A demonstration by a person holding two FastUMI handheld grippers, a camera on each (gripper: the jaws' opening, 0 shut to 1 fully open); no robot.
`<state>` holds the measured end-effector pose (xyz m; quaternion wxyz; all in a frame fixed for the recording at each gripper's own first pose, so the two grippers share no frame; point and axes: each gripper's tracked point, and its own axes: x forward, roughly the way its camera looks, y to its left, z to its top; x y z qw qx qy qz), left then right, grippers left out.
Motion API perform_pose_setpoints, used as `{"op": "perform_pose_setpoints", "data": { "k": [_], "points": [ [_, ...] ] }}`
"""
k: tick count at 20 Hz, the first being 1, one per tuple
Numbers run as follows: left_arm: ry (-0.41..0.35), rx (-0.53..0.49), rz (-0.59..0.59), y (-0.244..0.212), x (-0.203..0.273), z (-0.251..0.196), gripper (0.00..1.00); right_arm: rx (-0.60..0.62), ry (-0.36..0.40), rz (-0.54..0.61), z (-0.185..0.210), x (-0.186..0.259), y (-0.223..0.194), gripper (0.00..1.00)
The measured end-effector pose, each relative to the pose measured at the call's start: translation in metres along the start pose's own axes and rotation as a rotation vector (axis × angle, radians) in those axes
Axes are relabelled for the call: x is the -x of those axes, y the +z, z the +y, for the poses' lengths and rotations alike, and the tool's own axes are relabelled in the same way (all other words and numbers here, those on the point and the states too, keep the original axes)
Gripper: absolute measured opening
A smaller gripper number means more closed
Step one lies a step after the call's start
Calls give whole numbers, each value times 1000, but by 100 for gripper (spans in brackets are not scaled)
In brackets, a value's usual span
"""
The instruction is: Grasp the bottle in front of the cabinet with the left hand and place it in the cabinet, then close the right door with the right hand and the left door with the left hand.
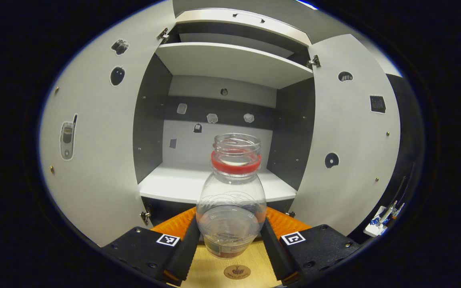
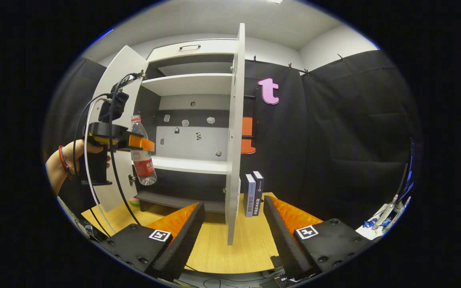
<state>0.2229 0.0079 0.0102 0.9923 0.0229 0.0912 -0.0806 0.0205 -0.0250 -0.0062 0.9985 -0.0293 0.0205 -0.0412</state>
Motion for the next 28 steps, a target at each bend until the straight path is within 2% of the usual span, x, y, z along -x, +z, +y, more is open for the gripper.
{"op": "perform_pose_setpoints", "data": {
  "k": [2,3,4,7,8,9,10,11,16,17,18,22,28],
  "points": [
    [0,-4,-29,16,-12,-2,77,2,-14,-1,-6,3,1,92],
    [0,-6,-42,24,-18,-2,77,1,-23,-1,-9,5,0,97],
    [-2,-8,-50,30,-25,-2,77,-2,-30,-1,-12,7,0,92],
    [-9,-11,-54,43,-48,-6,77,-12,-48,1,-18,11,-2,92],
    [-10,-14,-50,45,-56,-6,77,-13,-53,4,-21,12,-3,97],
    [-2,-22,-46,47,-65,-6,77,-13,-59,9,-23,12,-5,92],
    [1,-34,-38,48,-73,-7,77,-14,-66,14,-27,13,-6,97],
    [-1,-47,-29,48,-83,-8,77,-16,-71,14,-29,13,-6,92],
    [-22,-76,45,40,-130,-20,77,-28,-97,20,-40,10,-7,92],
    [-28,-73,60,37,-140,-22,77,-26,-104,19,-43,9,-7,97],
    [-32,-68,76,34,-149,-24,77,-26,-109,18,-46,8,-5,92],
    [-36,-76,148,16,-178,-28,77,-31,-142,18,-58,6,-5,92],
    [-24,-99,139,18,-201,-33,78,-46,-184,39,-74,5,-12,92]
  ]
}}
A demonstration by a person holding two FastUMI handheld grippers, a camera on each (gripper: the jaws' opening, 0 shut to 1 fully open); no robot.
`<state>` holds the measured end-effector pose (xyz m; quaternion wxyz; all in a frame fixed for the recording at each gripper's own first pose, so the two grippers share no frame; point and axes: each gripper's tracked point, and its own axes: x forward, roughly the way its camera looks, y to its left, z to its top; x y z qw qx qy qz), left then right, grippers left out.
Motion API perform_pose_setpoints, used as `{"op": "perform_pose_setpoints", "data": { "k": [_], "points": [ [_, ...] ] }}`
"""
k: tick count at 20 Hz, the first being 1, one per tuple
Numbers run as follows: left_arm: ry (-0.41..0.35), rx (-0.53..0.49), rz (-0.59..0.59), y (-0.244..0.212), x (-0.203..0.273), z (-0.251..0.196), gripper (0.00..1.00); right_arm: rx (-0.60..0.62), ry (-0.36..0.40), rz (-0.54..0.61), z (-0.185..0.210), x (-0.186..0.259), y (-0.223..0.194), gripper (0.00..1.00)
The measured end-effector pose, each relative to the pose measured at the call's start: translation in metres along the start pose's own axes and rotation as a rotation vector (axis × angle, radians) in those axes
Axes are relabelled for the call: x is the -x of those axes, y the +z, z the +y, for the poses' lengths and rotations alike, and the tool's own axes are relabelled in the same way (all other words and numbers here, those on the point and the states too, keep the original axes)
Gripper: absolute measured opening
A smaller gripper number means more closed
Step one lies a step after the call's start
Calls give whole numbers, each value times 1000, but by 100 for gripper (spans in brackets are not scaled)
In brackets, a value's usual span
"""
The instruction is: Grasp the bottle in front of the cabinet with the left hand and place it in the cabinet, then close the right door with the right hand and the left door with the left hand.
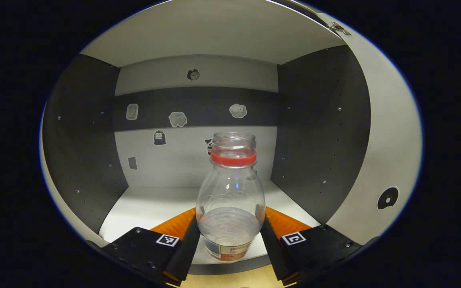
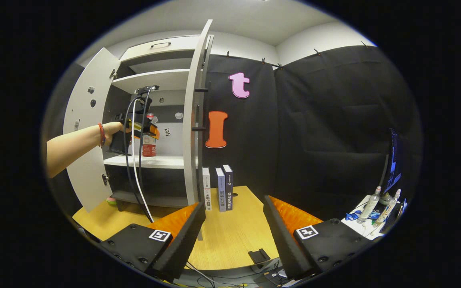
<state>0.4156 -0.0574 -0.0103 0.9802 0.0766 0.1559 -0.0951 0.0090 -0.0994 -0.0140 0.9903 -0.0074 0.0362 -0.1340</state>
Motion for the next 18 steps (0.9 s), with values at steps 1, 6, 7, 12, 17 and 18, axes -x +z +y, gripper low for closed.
{"op": "perform_pose_setpoints", "data": {
  "k": [1,6,7,12,17,18],
  "points": [
    [6,2,-1,-1,-2,1,79,-1,-3,0,-1,-1,-1,92],
    [25,34,34,-12,-6,6,81,0,-5,0,-2,-4,0,97],
    [30,38,31,-13,-6,7,82,-1,-3,3,-1,-5,0,97],
    [38,16,-16,1,5,9,95,-4,16,12,6,-8,-2,97],
    [25,24,-79,17,30,0,95,1,30,5,13,-9,0,97],
    [24,28,-90,20,36,0,95,0,31,4,12,-8,1,97]
  ]
}}
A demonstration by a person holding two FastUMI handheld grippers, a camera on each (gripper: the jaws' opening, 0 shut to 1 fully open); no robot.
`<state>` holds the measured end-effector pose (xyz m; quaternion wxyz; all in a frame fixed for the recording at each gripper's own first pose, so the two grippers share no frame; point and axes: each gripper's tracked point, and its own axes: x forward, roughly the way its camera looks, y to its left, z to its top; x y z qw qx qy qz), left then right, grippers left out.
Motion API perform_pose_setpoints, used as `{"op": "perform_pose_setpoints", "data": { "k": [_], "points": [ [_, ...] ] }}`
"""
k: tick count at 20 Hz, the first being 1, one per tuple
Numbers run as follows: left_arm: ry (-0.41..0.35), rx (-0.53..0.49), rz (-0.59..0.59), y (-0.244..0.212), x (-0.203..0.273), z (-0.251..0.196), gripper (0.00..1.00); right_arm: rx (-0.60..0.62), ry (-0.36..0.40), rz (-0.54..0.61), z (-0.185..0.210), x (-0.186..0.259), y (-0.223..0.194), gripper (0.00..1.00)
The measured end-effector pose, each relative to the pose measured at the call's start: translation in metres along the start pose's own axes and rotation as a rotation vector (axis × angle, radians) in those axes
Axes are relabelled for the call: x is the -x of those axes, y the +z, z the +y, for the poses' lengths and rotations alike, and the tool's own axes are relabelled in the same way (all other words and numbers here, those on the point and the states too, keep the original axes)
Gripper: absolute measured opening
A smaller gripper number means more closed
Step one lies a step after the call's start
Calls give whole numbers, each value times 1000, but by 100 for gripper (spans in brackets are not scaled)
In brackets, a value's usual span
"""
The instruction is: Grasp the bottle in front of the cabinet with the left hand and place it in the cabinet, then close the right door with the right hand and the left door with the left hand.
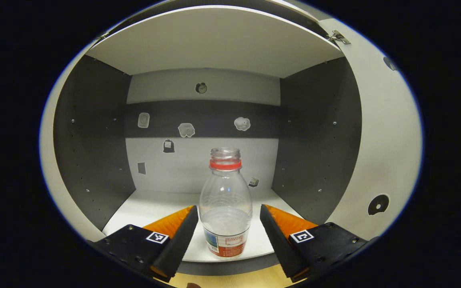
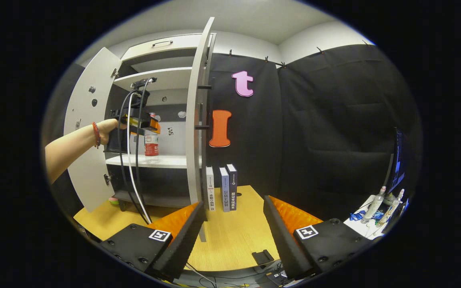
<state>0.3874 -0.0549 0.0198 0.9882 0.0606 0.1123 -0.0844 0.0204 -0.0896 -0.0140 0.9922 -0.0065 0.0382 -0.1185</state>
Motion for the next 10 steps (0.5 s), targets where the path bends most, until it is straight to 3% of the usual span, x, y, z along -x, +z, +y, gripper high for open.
{"op": "perform_pose_setpoints", "data": {
  "k": [10],
  "points": [
    [-1,46,-81,13,82,12,95,31,16,-28,-1,-8,12,97]
  ]
}}
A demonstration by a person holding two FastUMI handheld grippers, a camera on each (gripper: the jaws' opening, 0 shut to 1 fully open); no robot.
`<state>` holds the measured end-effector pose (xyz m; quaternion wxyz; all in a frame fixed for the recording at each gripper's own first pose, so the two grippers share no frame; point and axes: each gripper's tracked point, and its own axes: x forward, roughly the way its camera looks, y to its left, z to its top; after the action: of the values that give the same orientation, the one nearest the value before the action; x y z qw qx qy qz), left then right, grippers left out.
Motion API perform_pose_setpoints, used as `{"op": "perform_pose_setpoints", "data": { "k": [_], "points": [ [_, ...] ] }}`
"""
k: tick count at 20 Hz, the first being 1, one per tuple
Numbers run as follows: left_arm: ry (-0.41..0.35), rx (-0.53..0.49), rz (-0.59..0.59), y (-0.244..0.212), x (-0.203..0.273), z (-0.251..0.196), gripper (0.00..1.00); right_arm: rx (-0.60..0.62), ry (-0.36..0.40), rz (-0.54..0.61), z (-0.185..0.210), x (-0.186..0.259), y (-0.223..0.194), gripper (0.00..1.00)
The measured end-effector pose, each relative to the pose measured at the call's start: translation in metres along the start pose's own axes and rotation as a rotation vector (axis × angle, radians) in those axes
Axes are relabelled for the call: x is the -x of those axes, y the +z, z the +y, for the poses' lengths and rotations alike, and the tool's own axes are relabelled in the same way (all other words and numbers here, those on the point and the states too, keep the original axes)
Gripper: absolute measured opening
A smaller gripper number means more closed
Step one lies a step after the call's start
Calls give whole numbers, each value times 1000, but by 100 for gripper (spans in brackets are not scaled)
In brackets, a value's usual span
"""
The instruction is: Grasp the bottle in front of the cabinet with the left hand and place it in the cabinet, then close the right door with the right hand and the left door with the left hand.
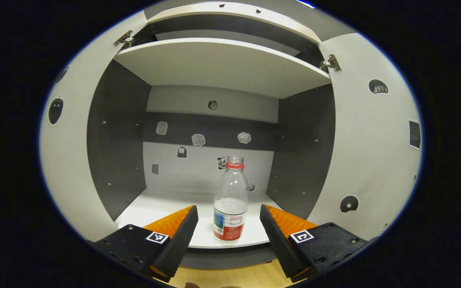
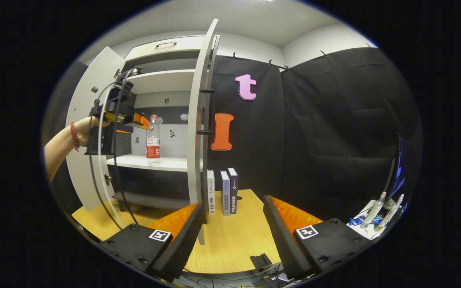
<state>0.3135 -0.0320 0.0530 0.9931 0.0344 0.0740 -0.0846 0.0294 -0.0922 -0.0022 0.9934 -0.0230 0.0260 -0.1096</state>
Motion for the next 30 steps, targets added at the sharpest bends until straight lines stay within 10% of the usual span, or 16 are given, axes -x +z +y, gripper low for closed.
{"op": "perform_pose_setpoints", "data": {
  "k": [30],
  "points": [
    [199,64,-85,-28,265,130,95,8,53,-8,27,-101,34,87]
  ]
}}
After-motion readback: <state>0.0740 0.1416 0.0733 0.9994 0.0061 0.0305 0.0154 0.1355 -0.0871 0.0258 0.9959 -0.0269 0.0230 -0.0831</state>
